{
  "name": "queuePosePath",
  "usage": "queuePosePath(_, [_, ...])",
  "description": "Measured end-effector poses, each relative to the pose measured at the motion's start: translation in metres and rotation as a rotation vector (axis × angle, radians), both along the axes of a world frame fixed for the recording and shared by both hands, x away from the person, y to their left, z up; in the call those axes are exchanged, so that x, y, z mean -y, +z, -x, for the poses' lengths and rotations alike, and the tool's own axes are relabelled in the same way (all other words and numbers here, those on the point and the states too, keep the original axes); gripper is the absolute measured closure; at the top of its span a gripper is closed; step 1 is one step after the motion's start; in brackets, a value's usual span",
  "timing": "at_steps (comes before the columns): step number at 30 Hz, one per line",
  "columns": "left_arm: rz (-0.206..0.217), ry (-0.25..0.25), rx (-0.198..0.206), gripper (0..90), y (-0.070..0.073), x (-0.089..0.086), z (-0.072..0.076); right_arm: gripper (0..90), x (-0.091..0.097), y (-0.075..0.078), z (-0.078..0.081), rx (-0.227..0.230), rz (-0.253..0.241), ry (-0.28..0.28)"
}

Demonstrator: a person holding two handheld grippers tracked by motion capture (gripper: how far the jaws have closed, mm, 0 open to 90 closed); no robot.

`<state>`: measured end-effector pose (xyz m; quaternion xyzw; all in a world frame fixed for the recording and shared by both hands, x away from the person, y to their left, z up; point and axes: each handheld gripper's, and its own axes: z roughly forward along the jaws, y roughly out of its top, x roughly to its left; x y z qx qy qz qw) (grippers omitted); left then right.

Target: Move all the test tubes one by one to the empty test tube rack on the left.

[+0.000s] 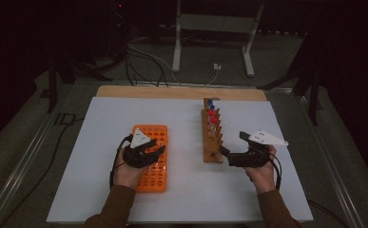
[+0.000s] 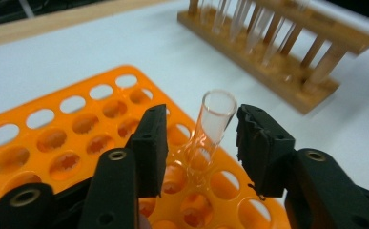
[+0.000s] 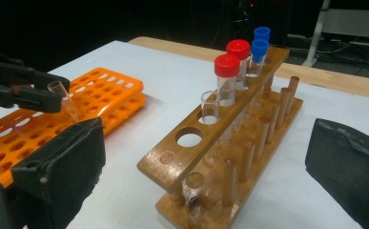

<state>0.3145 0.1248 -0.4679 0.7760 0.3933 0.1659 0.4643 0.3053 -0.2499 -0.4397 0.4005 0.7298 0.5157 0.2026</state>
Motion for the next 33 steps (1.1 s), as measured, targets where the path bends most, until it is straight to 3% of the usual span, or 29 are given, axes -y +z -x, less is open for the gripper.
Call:
queuePosePath(4, [0.097,0.038,0.025,37.6,0.006,-0.01,0.002,0.3,-0.001,0.003,-0.003,0.003,-0.001,-0.009])
queuePosePath(9, [0.136,0.098,0.063,16.2,0.011,-0.018,0.009,0.4,-0.003,0.008,-0.009,-0.001,-0.002,-0.023])
queuePosePath(11, [0.125,0.124,0.068,14.6,0.012,-0.02,0.011,1.8,-0.005,0.009,-0.012,-0.001,0.004,-0.025])
queuePosePath(14, [0.146,0.155,0.081,8.5,0.012,-0.024,0.016,5.6,-0.011,0.01,-0.018,-0.008,0.013,-0.006])
queuePosePath(17, [0.174,0.162,0.085,7.7,0.012,-0.031,0.019,8.1,-0.017,0.007,-0.025,-0.017,0.051,0.002])
queuePosePath(19, [0.169,0.171,0.1,8.8,0.011,-0.034,0.023,11.8,-0.019,0.006,-0.027,-0.022,0.058,0.005])
queuePosePath(21, [0.19,0.175,0.118,12.7,0.01,-0.037,0.026,16.8,-0.023,0.005,-0.032,-0.033,0.071,0.007])
queuePosePath(24, [0.185,0.198,0.124,1.6,0.012,-0.038,0.028,24.5,-0.028,0.001,-0.04,-0.05,0.092,0.004])
queuePosePath(27, [0.191,0.2,0.141,0.5,0.013,-0.038,0.031,39.6,-0.033,-0.005,-0.046,-0.057,0.117,0.011])
queuePosePath(29, [0.189,0.199,0.144,0.6,0.013,-0.038,0.032,58.1,-0.04,-0.011,-0.049,-0.046,0.162,0.015])
queuePosePath(33, [0.189,0.207,0.126,0.6,0.008,-0.039,0.032,68.5,-0.042,-0.015,-0.052,-0.034,0.171,-0.001])
